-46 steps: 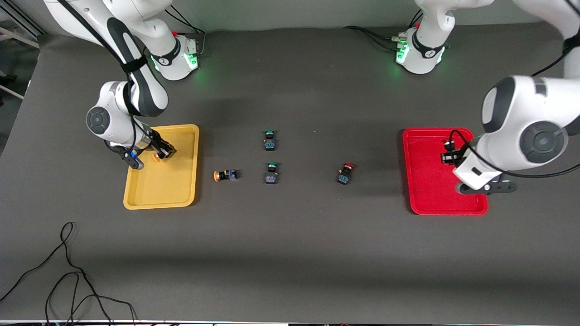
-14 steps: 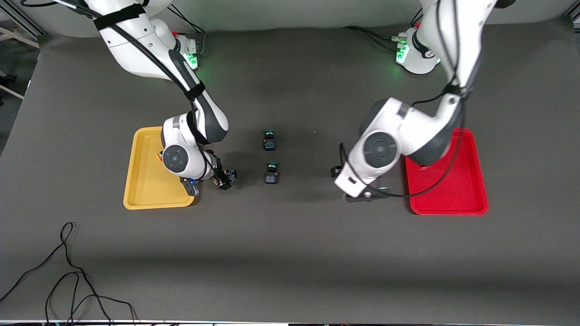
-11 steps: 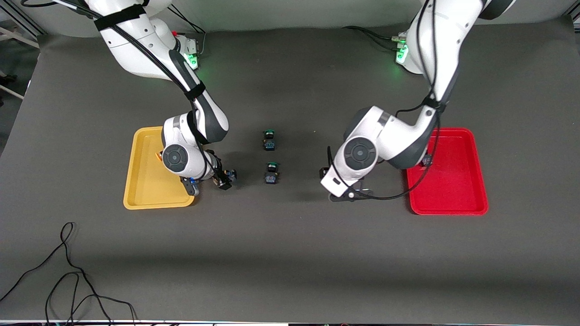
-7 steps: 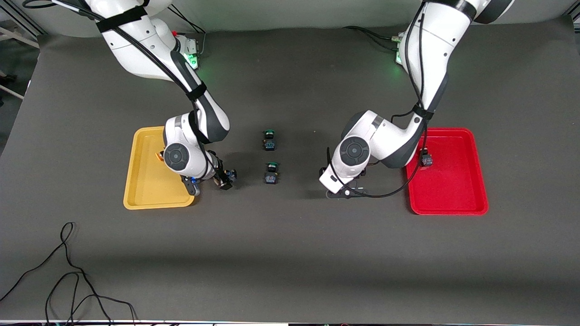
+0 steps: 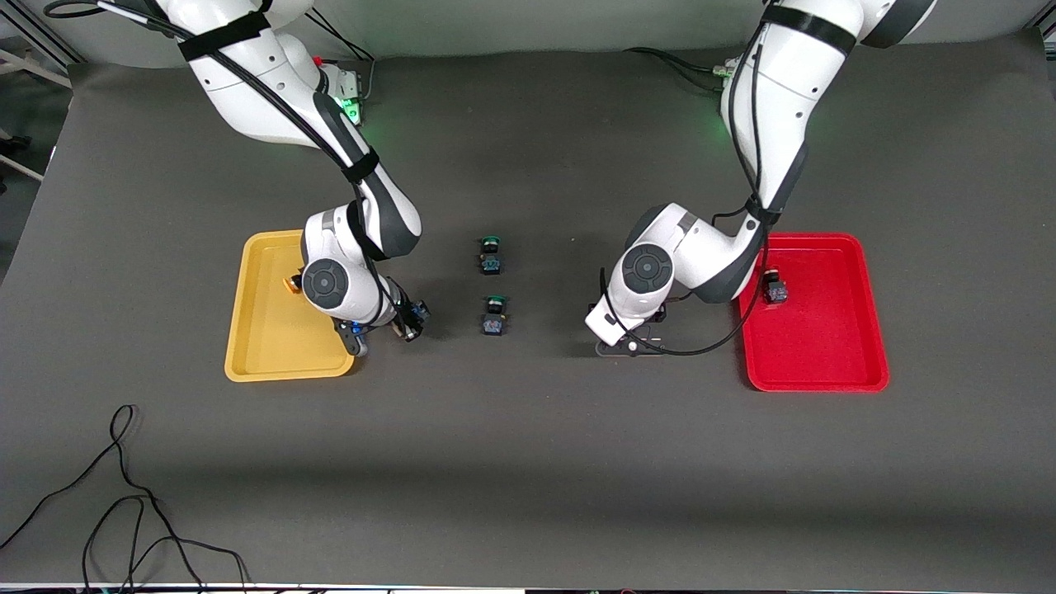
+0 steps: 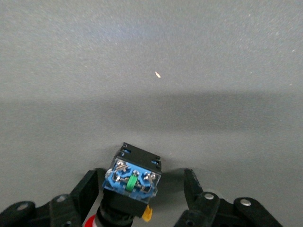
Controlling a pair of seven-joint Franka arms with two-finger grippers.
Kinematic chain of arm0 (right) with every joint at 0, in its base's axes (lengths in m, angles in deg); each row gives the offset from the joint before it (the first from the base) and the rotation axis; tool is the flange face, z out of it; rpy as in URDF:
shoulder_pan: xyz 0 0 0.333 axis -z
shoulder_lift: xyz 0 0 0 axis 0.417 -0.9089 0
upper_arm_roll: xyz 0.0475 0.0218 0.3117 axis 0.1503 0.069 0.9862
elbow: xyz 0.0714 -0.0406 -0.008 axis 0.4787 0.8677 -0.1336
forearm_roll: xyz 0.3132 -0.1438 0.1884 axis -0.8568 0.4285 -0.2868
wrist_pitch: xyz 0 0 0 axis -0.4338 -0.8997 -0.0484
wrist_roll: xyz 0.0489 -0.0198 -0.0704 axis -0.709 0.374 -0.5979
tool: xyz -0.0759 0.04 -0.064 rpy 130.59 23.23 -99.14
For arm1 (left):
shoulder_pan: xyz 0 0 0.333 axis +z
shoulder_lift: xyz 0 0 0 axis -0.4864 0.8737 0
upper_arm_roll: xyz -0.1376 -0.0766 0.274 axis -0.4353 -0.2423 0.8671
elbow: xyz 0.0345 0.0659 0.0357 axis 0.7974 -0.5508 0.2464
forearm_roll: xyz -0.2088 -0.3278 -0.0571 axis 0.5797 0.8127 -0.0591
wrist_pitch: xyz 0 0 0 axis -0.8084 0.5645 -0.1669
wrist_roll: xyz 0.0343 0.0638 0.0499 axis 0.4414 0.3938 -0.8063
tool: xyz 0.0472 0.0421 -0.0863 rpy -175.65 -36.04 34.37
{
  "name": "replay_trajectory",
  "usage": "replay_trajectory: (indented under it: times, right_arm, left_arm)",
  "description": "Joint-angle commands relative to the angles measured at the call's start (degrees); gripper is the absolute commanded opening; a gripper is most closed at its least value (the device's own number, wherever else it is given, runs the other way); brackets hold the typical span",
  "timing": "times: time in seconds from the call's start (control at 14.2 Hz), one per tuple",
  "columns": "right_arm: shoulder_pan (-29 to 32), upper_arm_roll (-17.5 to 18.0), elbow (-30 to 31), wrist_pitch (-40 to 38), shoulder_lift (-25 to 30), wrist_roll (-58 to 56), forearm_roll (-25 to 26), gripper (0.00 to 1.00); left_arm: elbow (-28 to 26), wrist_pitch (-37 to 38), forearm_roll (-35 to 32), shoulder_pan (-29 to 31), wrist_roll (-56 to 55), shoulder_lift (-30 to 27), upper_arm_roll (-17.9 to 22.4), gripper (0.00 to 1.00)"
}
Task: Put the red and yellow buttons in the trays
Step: 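Carry the yellow button over the yellow tray while the left gripper carries red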
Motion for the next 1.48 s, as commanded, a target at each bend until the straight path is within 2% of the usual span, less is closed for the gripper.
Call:
replay_trajectory:
  times: [0.0,0.07,0.28,0.42,0.56,0.84,1.06,1.13,1.2,1.41]
  right_arm:
    - [0.37,0.32,0.12,-2.81,2.77,-0.31,-1.07,0.1]
    - [0.46,0.23,-0.23,-4.74,3.91,-0.4,-1.07,0.09]
    - [0.9,-0.56,-0.93,-12.29,9.53,-3.11,-0.81,0.09]
    - [0.81,-2.66,-2.16,-17.83,12.7,-5.39,-0.02,0.09]
    - [0.9,-4.42,-2.16,-20.83,17.09,-8.9,0.16,0.09]
    - [0.9,-9.6,-4.09,-28.2,22.9,-17.42,2.18,0.09]
    - [0.81,-14.09,-5.94,-32.44,23.44,-25.24,3.14,0.09]
    - [0.9,-15.58,-5.86,-32.27,23.18,-28.32,5.93,0.09]
    - [0.9,-17.94,-5.77,-31.92,22.48,-31.91,6.66,0.09]
    - [1.07,-22.0,-5.33,-29.9,19.23,-39.67,6.58,0.09]
  left_arm:
    - [-0.57,-0.83,-0.96,-0.47,0.52,-0.47,0.47,0.15]
    - [-0.57,-0.83,-0.96,-0.47,0.52,-0.47,0.47,0.01]
    - [-0.4,0.22,-0.87,-0.12,0.34,-1.61,0.38,0.0]
    - [0.13,1.44,-0.78,0.23,-0.27,-3.36,0.47,0.0]
    - [2.32,7.05,-0.34,1.46,-0.19,-5.74,0.56,0.0]
    - [8.91,23.12,-0.25,5.76,0.69,-11.44,0.56,0.0]
    - [9.98,29.12,-0.25,12.51,8.12,-15.75,0.64,0.0]
    - [9.8,31.57,-0.25,15.41,12.25,-16.98,0.65,0.0]
    - [9.54,33.34,-0.25,18.31,15.34,-17.87,0.65,0.0]
    - [8.31,34.85,-0.25,26.84,26.41,-19.19,0.82,0.0]
